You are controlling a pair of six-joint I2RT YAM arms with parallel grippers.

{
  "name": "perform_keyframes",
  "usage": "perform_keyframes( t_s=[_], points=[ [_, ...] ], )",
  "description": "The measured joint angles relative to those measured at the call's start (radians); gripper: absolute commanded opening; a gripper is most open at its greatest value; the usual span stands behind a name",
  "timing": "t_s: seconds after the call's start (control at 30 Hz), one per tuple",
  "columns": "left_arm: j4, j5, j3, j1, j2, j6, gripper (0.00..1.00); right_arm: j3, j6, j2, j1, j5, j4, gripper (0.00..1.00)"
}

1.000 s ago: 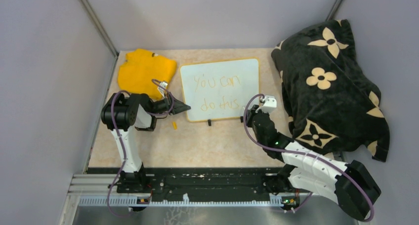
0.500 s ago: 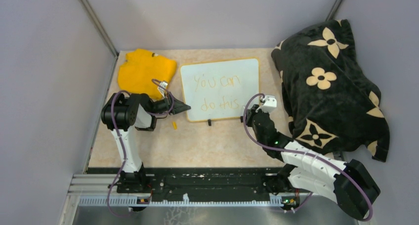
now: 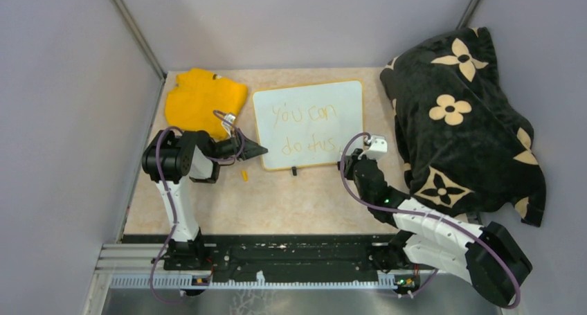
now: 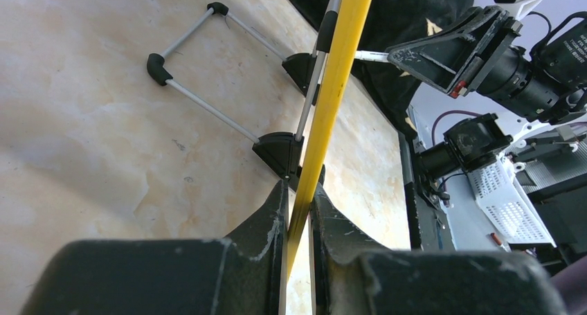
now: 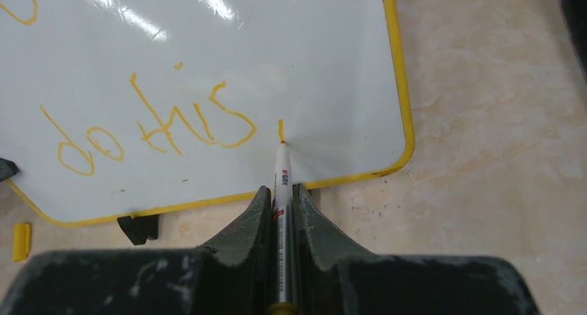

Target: Write a sentence on the whiteboard

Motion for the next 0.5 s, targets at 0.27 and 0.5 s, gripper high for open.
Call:
perform_keyframes(
  t_s=[0.27, 0.5],
  points=[
    [0.0, -0.001, 0.001, 0.0, 0.003, 0.001, 0.0, -0.001, 0.001, -0.1, -0.002, -0.008, -0.078, 0.0],
    [0.0, -0.001, 0.001, 0.0, 0.003, 0.0, 0.1, 0.037, -0.004, -0.239, -0.002, -0.051, -0.177, 0.0]
  ],
)
